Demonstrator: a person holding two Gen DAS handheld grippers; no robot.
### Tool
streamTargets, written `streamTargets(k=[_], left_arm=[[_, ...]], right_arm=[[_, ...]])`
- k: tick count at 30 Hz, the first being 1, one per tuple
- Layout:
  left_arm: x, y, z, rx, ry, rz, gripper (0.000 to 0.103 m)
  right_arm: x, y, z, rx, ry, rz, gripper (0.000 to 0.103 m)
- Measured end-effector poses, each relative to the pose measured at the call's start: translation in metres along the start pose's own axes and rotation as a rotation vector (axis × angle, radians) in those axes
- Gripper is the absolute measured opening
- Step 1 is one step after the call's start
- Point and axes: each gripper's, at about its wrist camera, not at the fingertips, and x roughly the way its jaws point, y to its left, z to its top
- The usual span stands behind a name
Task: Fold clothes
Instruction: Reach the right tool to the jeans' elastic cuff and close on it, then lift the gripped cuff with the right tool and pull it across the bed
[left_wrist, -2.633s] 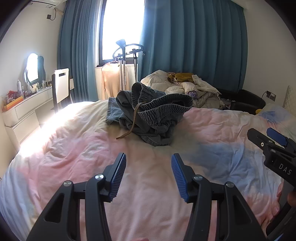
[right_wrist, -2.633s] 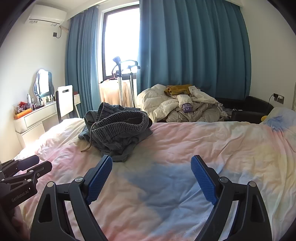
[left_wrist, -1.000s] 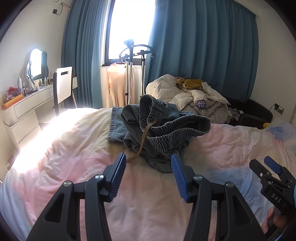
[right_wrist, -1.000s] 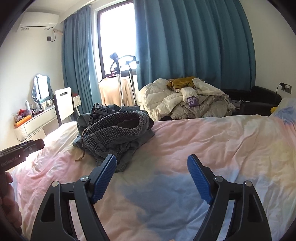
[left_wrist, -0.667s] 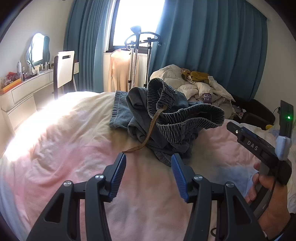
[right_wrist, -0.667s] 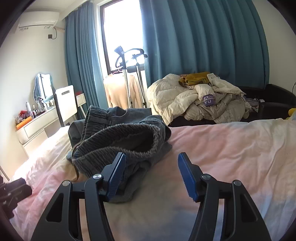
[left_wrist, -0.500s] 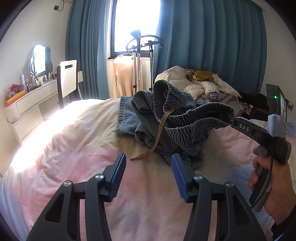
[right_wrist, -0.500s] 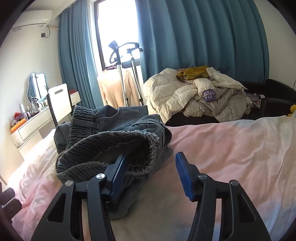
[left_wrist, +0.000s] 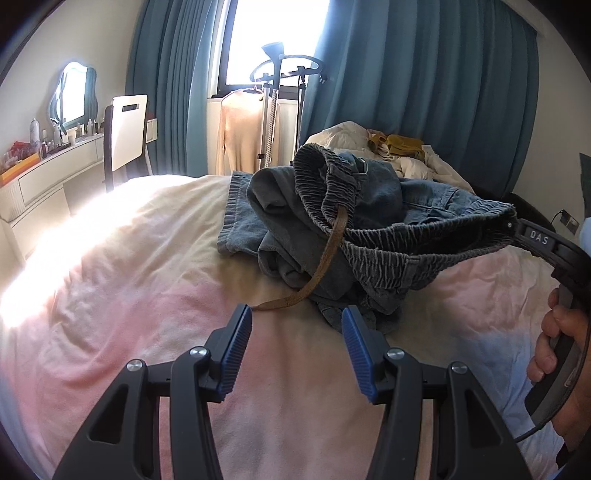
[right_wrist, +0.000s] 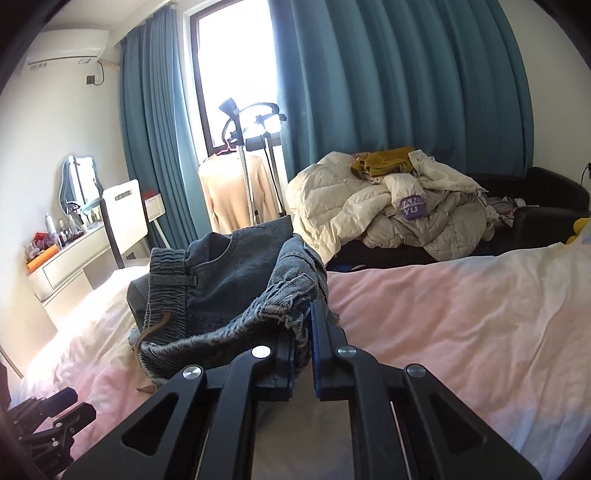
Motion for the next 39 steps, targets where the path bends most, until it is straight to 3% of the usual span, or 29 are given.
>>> streamTargets(k=[8,15,20,25,33,39], left_arm=[[-0.038,-0.005,-0.006,0.037,-0.053,-0.069,0.052],[-0.048,-0.014,-0.024,0.048,0.011,-0.175,0.052],[-0.039,-0.035,-0.037,0.126,0.038,-0.191,0.052],[-0.014,-0.064,-0.048,0.238,0.079,-0.184,0.052],[0.037,-0.110,-0.062,0.436,0.123,-0.178,0.053],[0.046,-0.118,-0.055,0.490,0.057,-0.287,0.053]], right_arm=[[-0.108,-0.010,0.006,0.018,-0.064,-0.009,0.006],[-0.166,-0.051,-0.009,0.081,-0.066,-0.052,0.006],[-0.159,-0.100,-0.039,0.197,-0.005,-0.063,0.006],[-0.142,-0.123,-0.063,0.233,0.045,-0.136,0.006],[-0.134,-0.158,-0.072,0.404,0.054,-0.098,0.006],[-0.131,-0.168,-0.078,0.466,0.050,-0.111,0.007]])
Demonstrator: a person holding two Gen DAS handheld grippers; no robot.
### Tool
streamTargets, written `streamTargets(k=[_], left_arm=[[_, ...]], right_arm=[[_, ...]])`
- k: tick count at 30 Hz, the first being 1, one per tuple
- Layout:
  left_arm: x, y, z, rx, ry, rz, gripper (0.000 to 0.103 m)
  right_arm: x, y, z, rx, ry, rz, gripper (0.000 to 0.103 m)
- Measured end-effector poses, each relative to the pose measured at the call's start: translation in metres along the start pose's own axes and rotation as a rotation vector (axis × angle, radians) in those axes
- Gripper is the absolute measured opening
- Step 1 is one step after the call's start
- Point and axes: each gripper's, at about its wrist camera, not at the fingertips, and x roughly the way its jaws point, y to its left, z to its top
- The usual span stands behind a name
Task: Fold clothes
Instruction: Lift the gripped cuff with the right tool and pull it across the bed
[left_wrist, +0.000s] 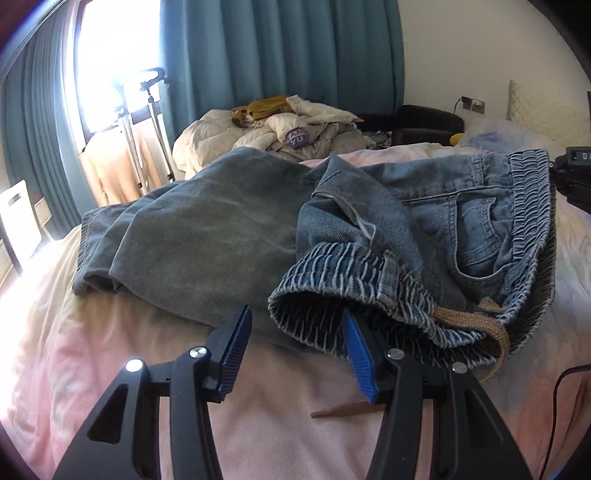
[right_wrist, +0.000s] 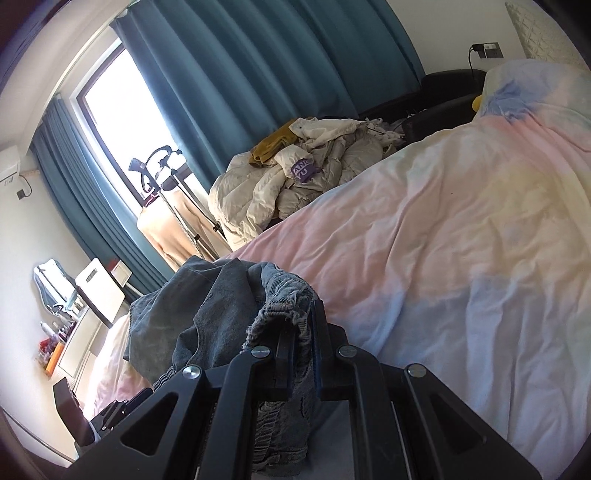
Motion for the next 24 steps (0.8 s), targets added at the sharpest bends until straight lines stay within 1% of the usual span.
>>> streamTargets(k=[4,6,8,11,12,14,16,18,19,20,24], left_arm=[[0.018,0.001,0.005,0.020,0.004,-0.029,0.053],[0.026,0.002,0.008,0.005,-0.009,-0.038,0.053],[0.029,-0.001,0.012,-0.008,-0.033,-0.047,0.053],[0.026,-0.007,0.015,-0.002,-0.081,-0.024,0.052],[0.025,-0.009,0.014,0.004,-0.090,-0.015,0.050],[0.022,-0.009,0.014,-0.006,-0.095,0.003,0.034],[0.015,-0.006,0.014,-0.040,-0.102,0.008,0.022],[0.006,-0.003,0.013,-0.087,-0.107,-0.010,0.019],[0.000,-0.004,0.012,-0.093,-0.106,-0.012,0.013],[-0.006,-0.006,0.011,-0.094,-0.105,-0.012,0.011],[-0.036,-0.017,0.003,-0.133,-0.112,-0.024,0.009]], right_arm=[[0.001,-0.004,0.000,0.018,-0.009,-0.015,0.007],[0.002,-0.004,0.000,0.010,-0.010,-0.016,0.007],[0.003,-0.004,0.000,-0.001,-0.007,-0.014,0.007],[0.004,-0.007,0.001,0.001,0.001,-0.006,0.007],[0.005,-0.008,0.002,0.005,0.004,-0.002,0.007],[0.005,-0.007,0.004,-0.007,0.004,0.002,0.007],[0.005,-0.004,0.005,-0.029,0.002,-0.002,0.007],[0.004,0.000,0.005,-0.049,-0.003,0.000,0.007],[0.003,0.002,0.005,-0.054,-0.004,0.006,0.007],[0.001,0.003,0.005,-0.053,-0.003,0.016,0.007],[-0.013,0.013,0.006,-0.083,-0.009,0.046,0.006]])
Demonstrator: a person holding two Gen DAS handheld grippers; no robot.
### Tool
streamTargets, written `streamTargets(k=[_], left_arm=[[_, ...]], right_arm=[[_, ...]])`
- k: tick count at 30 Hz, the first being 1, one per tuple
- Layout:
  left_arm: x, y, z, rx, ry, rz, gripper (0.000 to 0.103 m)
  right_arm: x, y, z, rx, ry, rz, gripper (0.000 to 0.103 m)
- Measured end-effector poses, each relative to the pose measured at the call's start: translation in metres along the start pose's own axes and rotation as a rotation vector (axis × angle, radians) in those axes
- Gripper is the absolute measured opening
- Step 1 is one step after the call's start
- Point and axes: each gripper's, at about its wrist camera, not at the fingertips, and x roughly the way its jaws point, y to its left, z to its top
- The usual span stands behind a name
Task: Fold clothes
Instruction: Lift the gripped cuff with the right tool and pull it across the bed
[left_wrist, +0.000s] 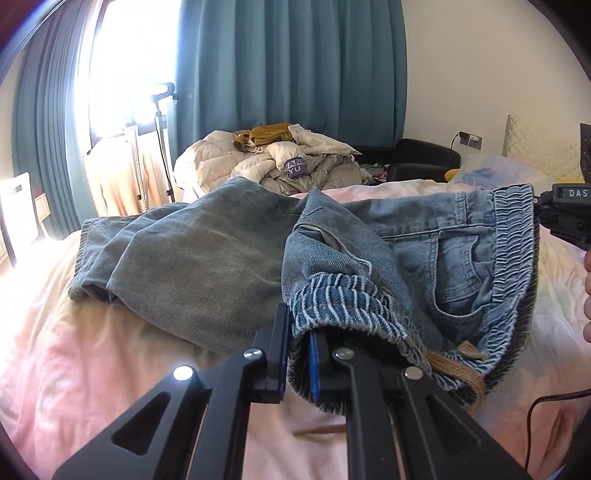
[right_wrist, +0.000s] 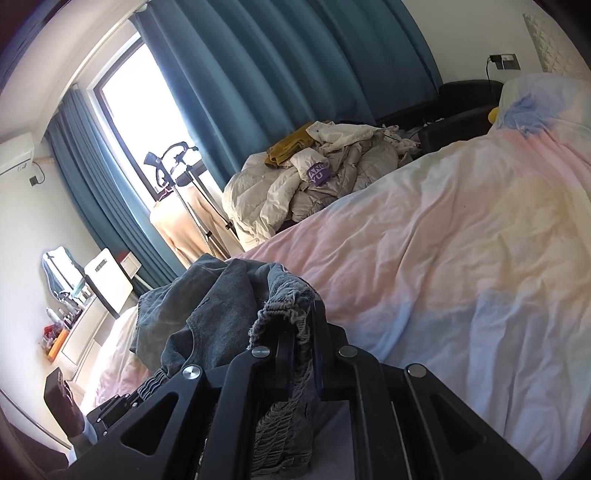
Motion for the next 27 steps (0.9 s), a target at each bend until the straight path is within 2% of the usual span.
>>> streamTargets(k=[3,7,12,14,20,24,27], left_arm=[[-0.025,-0.017,-0.014,0.009,-0.003,0.022,0.008],[-0.059,-0.041,-0.024,0.012,-0.025,0.009,0.008],[-0.087,-0.079,-0.013,-0.019,-0.104,-0.048,0.008],[-0.084,-0.095,-0.005,-0.053,-0.129,-0.080,0.008],[-0.025,-0.159,0.027,-0.110,-0.156,-0.192,0.008],[0.039,-0.211,0.045,-0.105,-0.133,-0.259,0.009],[0.091,-0.248,0.050,-0.075,-0.099,-0.300,0.009]], right_arm=[[-0.017,0.015,0.013,-0.033,-0.028,0.036,0.006],[-0.032,0.036,0.048,-0.071,-0.091,0.091,0.006],[-0.030,0.037,0.116,-0.173,-0.143,0.088,0.006],[-0.022,0.031,0.145,-0.200,-0.145,0.083,0.006],[0.016,-0.014,0.209,-0.297,-0.140,0.008,0.006],[0.059,-0.069,0.231,-0.330,-0.117,-0.082,0.006],[0.101,-0.117,0.234,-0.363,-0.086,-0.154,0.006]])
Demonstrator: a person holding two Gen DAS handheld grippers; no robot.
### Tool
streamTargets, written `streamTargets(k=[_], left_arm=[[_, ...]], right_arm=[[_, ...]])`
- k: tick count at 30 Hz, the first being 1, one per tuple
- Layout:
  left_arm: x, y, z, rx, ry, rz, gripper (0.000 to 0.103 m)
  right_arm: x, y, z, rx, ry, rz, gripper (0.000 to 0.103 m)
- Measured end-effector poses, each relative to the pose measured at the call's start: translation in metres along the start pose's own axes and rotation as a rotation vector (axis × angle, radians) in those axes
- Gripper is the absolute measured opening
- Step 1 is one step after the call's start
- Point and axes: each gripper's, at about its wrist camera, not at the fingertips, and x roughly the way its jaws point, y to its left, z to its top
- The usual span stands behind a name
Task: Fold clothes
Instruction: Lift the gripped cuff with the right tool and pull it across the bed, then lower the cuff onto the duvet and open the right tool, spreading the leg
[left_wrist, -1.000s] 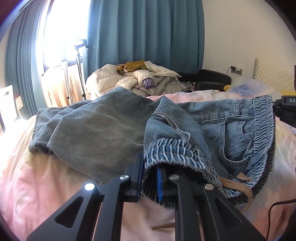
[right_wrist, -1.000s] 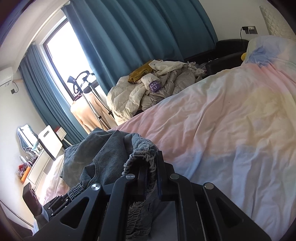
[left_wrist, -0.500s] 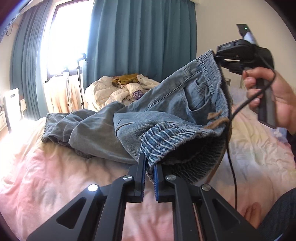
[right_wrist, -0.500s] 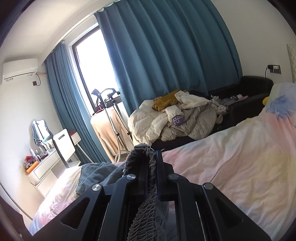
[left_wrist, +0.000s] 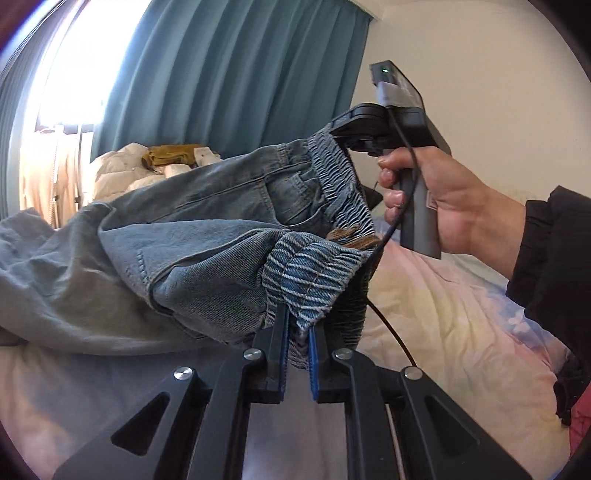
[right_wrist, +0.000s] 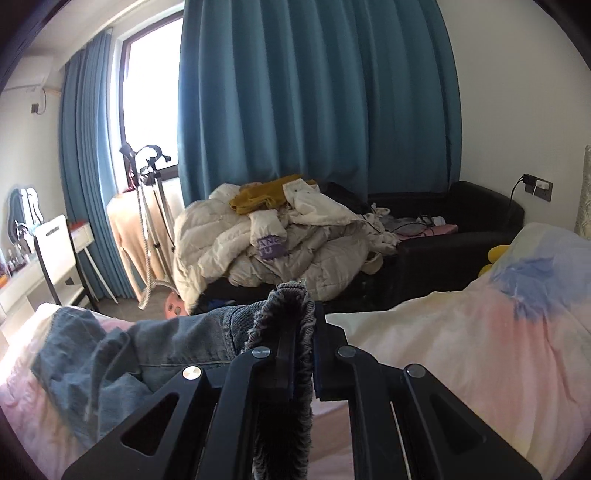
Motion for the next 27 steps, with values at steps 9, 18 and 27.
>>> streamTargets(k=[9,18,27], left_arm=[[0.090,0.013,-0.017,-0.079,0.074,-0.060,0.010],[0.049,-0.002,-0.005,-0.021,0.185,-0.057,0.019],[-0.084,0.018,0.015,0.066,0.059,0.015,0.035]], right_arm=[[0.109,-0.071,-0.078,0.042,0.110,-0.066,0.009],[0.077,-0.078,-0.076,0.120,0.085,-0.031,0.032],[-0.026,-0.045,-0.086,0.190,0.038,-0.017,0.048]])
